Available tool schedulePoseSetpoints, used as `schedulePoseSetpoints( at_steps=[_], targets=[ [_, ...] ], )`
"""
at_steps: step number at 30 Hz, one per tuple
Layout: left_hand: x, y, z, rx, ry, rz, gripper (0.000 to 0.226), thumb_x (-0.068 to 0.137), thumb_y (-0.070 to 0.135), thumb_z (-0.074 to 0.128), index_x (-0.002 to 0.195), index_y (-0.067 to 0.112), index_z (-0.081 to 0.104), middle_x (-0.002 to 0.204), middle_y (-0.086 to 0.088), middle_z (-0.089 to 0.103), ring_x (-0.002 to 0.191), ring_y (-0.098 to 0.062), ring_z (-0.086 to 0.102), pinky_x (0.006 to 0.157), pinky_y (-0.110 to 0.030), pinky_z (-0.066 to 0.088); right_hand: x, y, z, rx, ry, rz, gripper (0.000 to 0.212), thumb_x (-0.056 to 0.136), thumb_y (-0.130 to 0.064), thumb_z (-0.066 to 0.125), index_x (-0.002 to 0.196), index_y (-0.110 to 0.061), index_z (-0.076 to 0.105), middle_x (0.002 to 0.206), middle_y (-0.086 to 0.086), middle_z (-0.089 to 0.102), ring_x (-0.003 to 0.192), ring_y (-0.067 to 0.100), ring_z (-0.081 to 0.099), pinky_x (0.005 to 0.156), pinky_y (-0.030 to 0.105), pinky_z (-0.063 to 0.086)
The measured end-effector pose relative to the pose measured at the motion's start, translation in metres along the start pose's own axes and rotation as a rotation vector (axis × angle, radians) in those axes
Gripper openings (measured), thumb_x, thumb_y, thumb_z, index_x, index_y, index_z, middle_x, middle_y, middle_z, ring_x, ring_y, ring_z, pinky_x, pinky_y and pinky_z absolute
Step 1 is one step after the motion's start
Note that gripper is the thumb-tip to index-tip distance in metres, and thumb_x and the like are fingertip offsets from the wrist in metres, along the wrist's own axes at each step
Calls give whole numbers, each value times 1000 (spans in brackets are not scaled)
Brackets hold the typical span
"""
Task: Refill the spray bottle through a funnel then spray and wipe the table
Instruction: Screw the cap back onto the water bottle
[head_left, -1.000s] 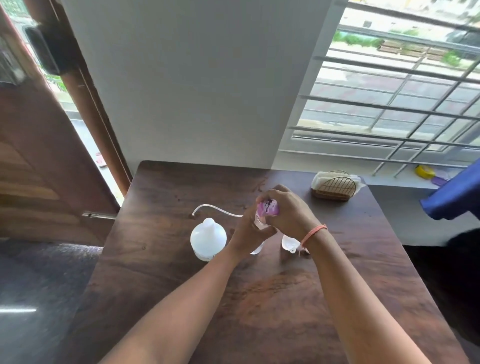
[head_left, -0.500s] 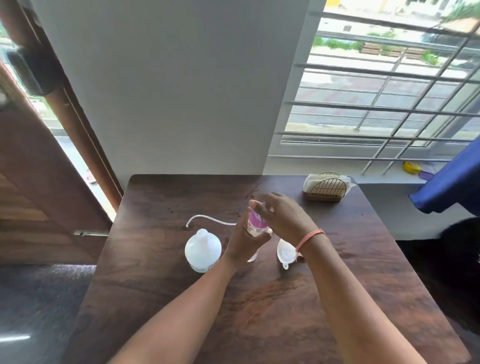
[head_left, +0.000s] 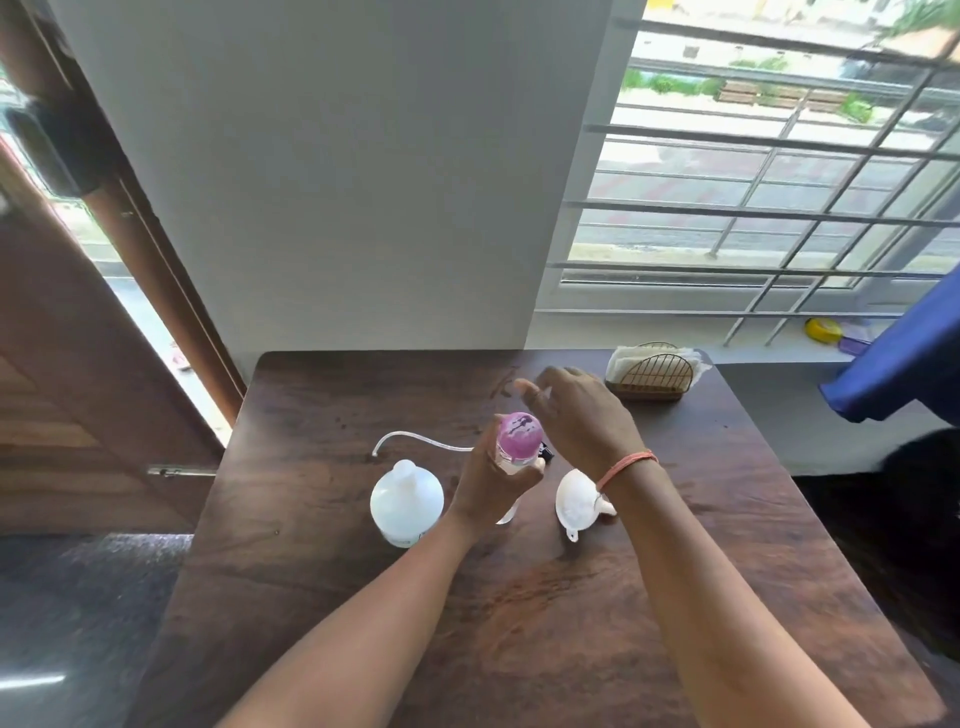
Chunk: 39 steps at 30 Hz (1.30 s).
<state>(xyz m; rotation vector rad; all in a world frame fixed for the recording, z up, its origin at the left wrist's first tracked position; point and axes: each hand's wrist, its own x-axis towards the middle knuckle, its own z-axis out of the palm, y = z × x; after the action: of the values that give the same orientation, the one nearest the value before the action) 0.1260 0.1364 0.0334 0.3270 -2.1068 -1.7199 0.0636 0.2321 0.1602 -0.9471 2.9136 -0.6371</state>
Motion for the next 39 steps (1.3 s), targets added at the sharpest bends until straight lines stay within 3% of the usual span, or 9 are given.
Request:
schedulePoseSetpoints(
  at_steps=[3, 10, 17, 24, 27, 31, 34, 36, 39],
  targets=[
    [1, -3, 0, 4, -10, -8, 60, 72, 2, 78, 110, 39, 51, 105, 12, 67, 98, 1, 64, 85, -21, 50, 0, 0, 8, 97, -246, -111, 33, 82, -27, 68, 114, -19, 65, 100, -4, 55, 98, 19, 55, 77, 22, 38],
    [1, -6, 0, -30, -14, -16, 63, 70, -2, 80, 113, 33, 50, 106, 14, 64, 96, 7, 62, 83, -15, 49, 0, 10, 9, 88, -283, -191, 54, 68, -18, 79, 120, -21, 65, 101, -9, 51, 90, 13, 53, 79, 22, 43],
    [-2, -7, 5, -103, 34, -4, 50, 73, 7, 79, 115, 19, 55, 104, 2, 68, 98, -21, 66, 86, -48, 54, -18, 7, 30, 40, -19, -52, 48, 66, -63, 73, 96, -31, 53, 97, -16, 58, 83, 13, 58, 61, 27, 40],
    [-4, -5, 11, -33, 86, -41, 46, 74, 20, 78, 111, 28, 51, 104, -1, 66, 97, -25, 66, 83, -52, 54, -21, 12, 45, -90, 101, -119, 52, 73, -73, 59, 100, -30, 47, 102, -12, 63, 94, 18, 58, 80, 35, 43],
    [-7, -7, 15, 32, -6, -111, 41, 84, 8, 66, 116, 31, 53, 122, -12, 62, 113, -30, 61, 95, -38, 51, -25, 16, 54, -98, 150, -132, 51, 76, -68, 60, 107, -29, 48, 106, -10, 64, 95, 18, 58, 83, 35, 44],
    [-11, -9, 14, 142, 18, -93, 43, 88, 1, 61, 130, 3, 50, 127, -13, 60, 118, -23, 59, 92, -22, 45, -25, 14, 56, -136, 182, -116, 49, 78, -67, 59, 106, -28, 49, 105, -10, 63, 96, 20, 56, 83, 37, 41],
    [-6, -6, 16, 160, 84, -8, 31, 85, 17, 66, 111, 15, 50, 99, 14, 61, 96, 4, 61, 79, -18, 50, -26, 11, 55, -148, 158, -91, 47, 78, -66, 57, 105, -29, 47, 104, -10, 62, 97, 20, 54, 84, 37, 37],
    [-7, 0, 14, 154, 81, 9, 33, 82, 18, 68, 106, 26, 45, 93, 24, 57, 90, 3, 61, 73, -9, 45, -27, 8, 53, -136, 123, -58, 47, 79, -66, 57, 106, -30, 45, 105, -11, 61, 98, 19, 54, 85, 38, 37],
    [-7, 3, 10, 74, 77, -12, 43, 75, 16, 76, 101, 35, 47, 93, 17, 62, 87, 2, 63, 73, -11, 46, -23, 11, 48, 18, -10, 13, 45, 80, -62, 61, 108, -31, 46, 105, -12, 59, 98, 15, 54, 87, 37, 39]
  ],
)
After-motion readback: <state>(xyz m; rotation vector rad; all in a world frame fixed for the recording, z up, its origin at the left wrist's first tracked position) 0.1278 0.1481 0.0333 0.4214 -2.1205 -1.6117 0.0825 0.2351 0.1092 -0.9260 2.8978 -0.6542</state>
